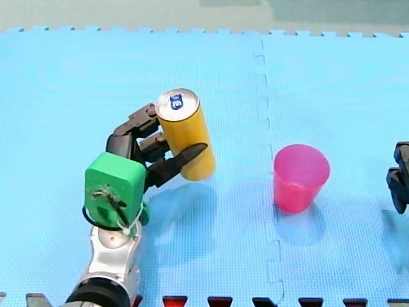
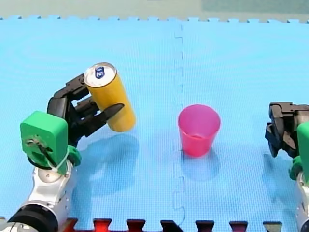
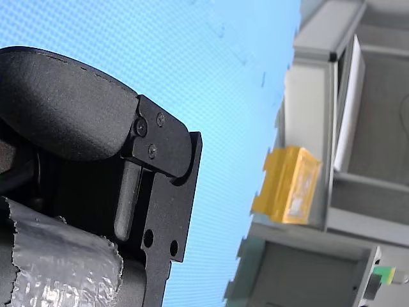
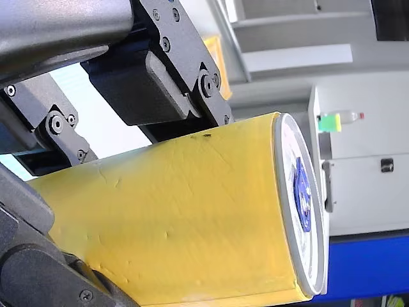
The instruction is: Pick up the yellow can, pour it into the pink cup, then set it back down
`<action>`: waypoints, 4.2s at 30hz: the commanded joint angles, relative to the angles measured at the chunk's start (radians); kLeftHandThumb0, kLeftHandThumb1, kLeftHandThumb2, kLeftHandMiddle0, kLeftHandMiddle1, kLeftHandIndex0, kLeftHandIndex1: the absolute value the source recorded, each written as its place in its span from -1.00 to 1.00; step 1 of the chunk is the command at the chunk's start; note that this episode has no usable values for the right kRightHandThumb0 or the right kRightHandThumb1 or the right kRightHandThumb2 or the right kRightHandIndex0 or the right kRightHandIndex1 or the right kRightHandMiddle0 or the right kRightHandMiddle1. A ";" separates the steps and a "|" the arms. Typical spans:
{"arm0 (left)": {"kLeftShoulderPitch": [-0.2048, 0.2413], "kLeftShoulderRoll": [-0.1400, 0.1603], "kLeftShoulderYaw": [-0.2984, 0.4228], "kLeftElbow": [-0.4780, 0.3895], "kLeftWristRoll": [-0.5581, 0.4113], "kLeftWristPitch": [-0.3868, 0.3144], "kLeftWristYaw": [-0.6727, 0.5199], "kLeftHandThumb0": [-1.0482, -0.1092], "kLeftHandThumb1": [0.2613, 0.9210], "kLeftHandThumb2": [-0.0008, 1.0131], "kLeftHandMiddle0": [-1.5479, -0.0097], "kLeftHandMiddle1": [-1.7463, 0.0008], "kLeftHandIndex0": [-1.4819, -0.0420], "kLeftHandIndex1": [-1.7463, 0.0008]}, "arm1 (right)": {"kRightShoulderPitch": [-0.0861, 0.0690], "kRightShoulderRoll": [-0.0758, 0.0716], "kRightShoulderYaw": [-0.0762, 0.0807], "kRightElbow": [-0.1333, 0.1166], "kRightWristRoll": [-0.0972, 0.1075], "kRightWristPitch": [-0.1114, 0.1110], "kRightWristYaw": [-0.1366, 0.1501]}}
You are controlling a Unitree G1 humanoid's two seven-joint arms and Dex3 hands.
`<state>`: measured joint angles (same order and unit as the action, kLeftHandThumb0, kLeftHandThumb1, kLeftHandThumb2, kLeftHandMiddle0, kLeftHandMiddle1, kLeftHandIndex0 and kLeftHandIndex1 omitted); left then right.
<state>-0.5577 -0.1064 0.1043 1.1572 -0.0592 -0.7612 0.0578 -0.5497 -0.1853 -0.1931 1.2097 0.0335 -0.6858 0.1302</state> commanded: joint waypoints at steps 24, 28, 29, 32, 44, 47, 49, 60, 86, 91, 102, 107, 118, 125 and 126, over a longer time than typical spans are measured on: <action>0.031 0.039 -0.139 0.058 0.337 -0.029 0.343 0.46 0.65 -0.99 -0.66 1.00 -0.60 1.00 | 0.016 -0.018 -0.009 -0.008 0.006 -0.009 0.013; 0.027 0.041 -0.155 0.064 0.349 -0.024 0.367 0.45 0.67 -0.99 -0.63 1.00 -0.59 1.00 | 0.017 -0.021 -0.009 -0.011 0.006 -0.007 0.015; 0.027 0.042 -0.159 0.065 0.351 -0.023 0.370 0.45 0.67 -0.99 -0.63 1.00 -0.59 1.00 | 0.017 -0.022 -0.009 -0.011 0.006 -0.007 0.015; 0.024 0.046 -0.174 0.069 0.365 -0.012 0.386 0.45 0.68 -0.99 -0.63 1.00 -0.59 1.00 | 0.014 -0.023 -0.009 -0.010 0.005 -0.005 0.014; 0.012 0.044 -0.187 0.084 0.361 0.009 0.402 0.42 0.72 -0.99 -0.66 0.99 -0.59 1.00 | 0.014 -0.031 -0.007 -0.008 0.001 -0.007 0.012; 0.009 0.040 -0.184 0.085 0.350 0.020 0.398 0.41 0.72 -0.99 -0.66 0.99 -0.58 1.00 | 0.013 -0.032 -0.007 -0.006 0.001 -0.006 0.010; 0.008 0.037 -0.177 0.085 0.337 0.024 0.390 0.41 0.73 -0.99 -0.66 0.99 -0.58 1.00 | 0.012 -0.031 -0.007 -0.006 0.001 -0.005 0.010; 0.012 0.041 -0.151 0.092 0.289 0.017 0.343 0.39 0.74 -1.00 -0.68 0.98 -0.59 1.00 | 0.012 -0.037 -0.008 -0.005 0.003 -0.004 0.012; 0.036 0.087 -0.171 0.120 0.350 -0.066 0.409 0.42 0.72 -1.00 -0.70 0.99 -0.59 1.00 | -0.001 -0.043 -0.005 -0.003 -0.001 0.007 0.009; 0.036 0.089 -0.170 0.124 0.350 -0.069 0.411 0.43 0.71 -1.00 -0.70 0.99 -0.60 1.00 | -0.006 -0.044 -0.002 -0.001 -0.003 0.010 0.007; 0.030 0.078 -0.130 0.125 0.280 -0.059 0.289 0.21 0.59 -1.00 -0.28 1.00 -0.05 1.00 | -0.009 -0.045 -0.001 0.000 -0.003 0.013 0.008; 0.017 0.088 -0.145 0.122 0.290 0.017 0.246 -0.83 0.58 -0.99 0.51 1.00 0.64 1.00 | -0.010 -0.047 0.001 0.000 -0.004 0.015 0.008; 0.003 0.062 0.002 0.097 0.040 0.099 -0.179 -0.99 0.72 -0.93 0.64 1.00 0.79 1.00 | -0.013 -0.046 0.002 0.002 -0.002 0.022 0.004; -0.001 0.062 0.041 0.091 -0.019 0.121 -0.292 -1.00 0.70 -0.97 0.64 1.00 0.80 1.00 | -0.018 -0.045 0.002 0.005 -0.002 0.025 0.004; -0.001 0.062 0.045 0.090 -0.024 0.123 -0.303 -1.00 0.70 -0.97 0.64 1.00 0.80 1.00 | -0.018 -0.045 0.002 0.005 -0.002 0.025 0.004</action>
<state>-0.5518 -0.0480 0.1391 1.2525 -0.0752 -0.6437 -0.2330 -0.5636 -0.2249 -0.1883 1.2123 0.0297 -0.6652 0.1365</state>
